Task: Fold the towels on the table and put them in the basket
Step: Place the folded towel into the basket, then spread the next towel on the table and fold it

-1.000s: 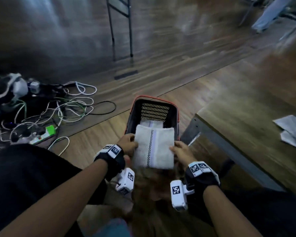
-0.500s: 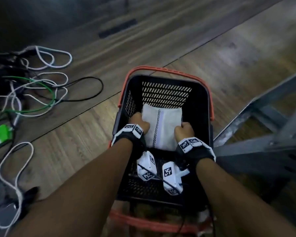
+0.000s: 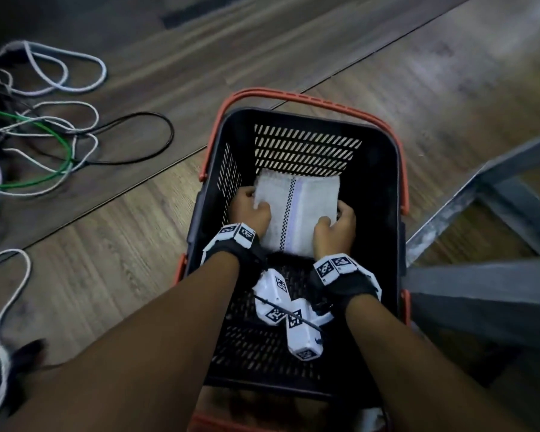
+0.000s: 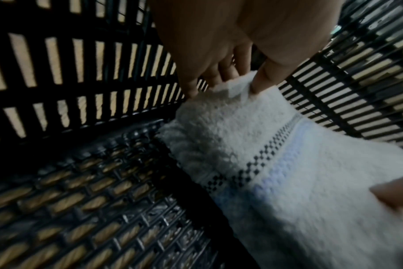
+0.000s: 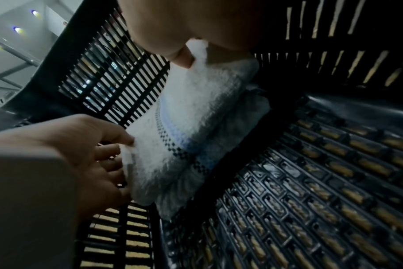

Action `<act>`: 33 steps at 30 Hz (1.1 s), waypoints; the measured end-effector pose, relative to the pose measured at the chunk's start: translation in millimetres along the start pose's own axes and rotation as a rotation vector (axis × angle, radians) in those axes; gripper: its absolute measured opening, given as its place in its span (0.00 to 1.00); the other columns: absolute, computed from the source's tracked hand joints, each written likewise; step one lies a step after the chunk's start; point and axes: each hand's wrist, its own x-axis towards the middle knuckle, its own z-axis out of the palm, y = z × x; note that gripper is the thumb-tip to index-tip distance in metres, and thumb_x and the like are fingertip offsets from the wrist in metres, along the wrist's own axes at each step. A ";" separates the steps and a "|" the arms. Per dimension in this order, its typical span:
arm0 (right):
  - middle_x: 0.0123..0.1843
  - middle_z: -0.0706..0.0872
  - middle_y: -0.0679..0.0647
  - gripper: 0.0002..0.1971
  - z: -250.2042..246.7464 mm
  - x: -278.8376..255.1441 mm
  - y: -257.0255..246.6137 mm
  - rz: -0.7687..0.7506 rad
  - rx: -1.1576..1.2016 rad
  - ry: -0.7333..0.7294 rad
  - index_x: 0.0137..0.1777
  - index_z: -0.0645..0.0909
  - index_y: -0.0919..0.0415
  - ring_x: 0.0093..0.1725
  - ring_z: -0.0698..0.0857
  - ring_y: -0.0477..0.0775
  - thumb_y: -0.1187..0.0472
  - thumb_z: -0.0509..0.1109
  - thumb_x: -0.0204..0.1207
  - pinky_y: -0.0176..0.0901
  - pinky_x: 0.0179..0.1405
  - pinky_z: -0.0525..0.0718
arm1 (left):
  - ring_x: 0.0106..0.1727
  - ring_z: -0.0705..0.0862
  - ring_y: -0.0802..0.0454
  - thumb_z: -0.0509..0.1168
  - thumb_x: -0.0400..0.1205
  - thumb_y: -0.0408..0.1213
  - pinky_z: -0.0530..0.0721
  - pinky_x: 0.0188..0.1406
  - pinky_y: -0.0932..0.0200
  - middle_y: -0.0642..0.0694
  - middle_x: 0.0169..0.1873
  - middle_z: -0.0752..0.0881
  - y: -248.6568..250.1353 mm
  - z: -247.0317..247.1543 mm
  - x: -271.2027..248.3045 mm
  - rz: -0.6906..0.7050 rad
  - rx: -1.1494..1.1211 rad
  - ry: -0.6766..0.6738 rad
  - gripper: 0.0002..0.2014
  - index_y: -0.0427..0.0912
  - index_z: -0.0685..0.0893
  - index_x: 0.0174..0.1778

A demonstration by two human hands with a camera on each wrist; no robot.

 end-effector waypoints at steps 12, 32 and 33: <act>0.71 0.76 0.62 0.26 -3.3 10.1 8.3 0.011 -0.080 -0.203 0.75 0.66 0.63 0.69 0.77 0.61 0.69 0.62 0.75 0.43 0.65 0.75 | 0.72 0.72 0.40 0.58 0.82 0.29 0.69 0.74 0.51 0.35 0.71 0.72 -5.1 1.3 -0.5 0.093 0.119 -0.009 0.24 0.35 0.65 0.76; 0.85 0.46 0.56 0.33 30.4 11.5 40.1 -0.379 -0.781 -0.203 0.83 0.49 0.60 0.84 0.48 0.58 0.54 0.56 0.79 0.56 0.80 0.53 | 0.83 0.42 0.42 0.42 0.86 0.46 0.53 0.80 0.43 0.38 0.82 0.42 -26.4 31.3 10.2 0.386 0.970 -0.120 0.30 0.40 0.38 0.81; 0.85 0.45 0.56 0.34 23.5 9.7 28.8 -0.323 -0.846 -0.275 0.82 0.49 0.61 0.84 0.45 0.59 0.54 0.57 0.79 0.59 0.80 0.52 | 0.83 0.43 0.41 0.45 0.85 0.46 0.50 0.80 0.41 0.37 0.82 0.42 -19.6 28.7 9.3 0.308 1.035 -0.180 0.32 0.38 0.39 0.81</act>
